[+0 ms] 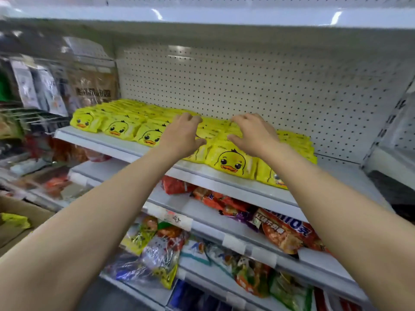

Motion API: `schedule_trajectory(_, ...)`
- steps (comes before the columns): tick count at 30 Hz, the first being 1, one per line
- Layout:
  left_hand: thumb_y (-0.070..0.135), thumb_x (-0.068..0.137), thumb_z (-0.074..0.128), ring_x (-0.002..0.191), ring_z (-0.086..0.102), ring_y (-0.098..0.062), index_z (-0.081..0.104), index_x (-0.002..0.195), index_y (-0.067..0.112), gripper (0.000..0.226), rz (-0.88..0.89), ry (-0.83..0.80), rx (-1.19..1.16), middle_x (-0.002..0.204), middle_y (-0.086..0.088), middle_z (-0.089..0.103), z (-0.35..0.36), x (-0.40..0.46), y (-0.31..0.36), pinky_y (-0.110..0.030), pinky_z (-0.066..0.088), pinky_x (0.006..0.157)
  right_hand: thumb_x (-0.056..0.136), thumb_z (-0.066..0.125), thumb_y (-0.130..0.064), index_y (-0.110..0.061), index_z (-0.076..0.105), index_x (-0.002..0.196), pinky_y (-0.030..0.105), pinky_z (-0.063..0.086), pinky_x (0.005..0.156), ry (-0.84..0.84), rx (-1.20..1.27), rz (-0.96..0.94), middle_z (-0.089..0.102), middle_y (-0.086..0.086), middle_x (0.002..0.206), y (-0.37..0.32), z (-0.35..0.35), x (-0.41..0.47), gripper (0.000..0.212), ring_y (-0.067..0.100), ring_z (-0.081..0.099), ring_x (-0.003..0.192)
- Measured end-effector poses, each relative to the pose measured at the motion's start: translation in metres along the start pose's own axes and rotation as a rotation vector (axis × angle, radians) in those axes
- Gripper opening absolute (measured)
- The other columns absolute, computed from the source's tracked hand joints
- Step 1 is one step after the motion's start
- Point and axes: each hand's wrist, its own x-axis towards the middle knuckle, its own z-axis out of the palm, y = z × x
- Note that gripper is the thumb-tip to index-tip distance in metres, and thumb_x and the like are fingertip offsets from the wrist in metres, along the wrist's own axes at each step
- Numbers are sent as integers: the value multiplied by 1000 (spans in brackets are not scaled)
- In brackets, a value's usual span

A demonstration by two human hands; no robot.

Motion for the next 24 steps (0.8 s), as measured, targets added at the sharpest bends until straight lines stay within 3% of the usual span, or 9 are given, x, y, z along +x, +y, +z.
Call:
schedule_trajectory(9, 42, 86, 67, 123, 44, -35, 49, 136, 15, 60, -152, 24, 132, 128, -15, 51, -95, -101, -182, -43, 38, 100, 93, 57, -46, -24, 45, 143, 37, 34, 108, 66, 250, -205, 47, 2, 144, -213, 29, 34, 56, 25, 36, 136)
schedule_trajectory(13, 47, 84, 65, 119, 48, -35, 51, 133, 20, 58, -208, 37, 224, 129, -11, 52, -123, -149, -254, -49, 44, 96, 92, 58, -45, -22, 46, 142, 37, 33, 108, 46, 317, -282, 48, 2, 144, -302, 52, 42, 56, 27, 37, 136)
schedule_trajectory(24, 47, 86, 61, 117, 49, -33, 53, 132, 17, 55, -400, 4, 294, 123, -10, 57, -140, -233, -417, -45, 43, 98, 93, 53, -49, -27, 42, 144, 36, 32, 111, -106, 434, -445, 44, -4, 147, -481, 123, 84, 57, 20, 34, 136)
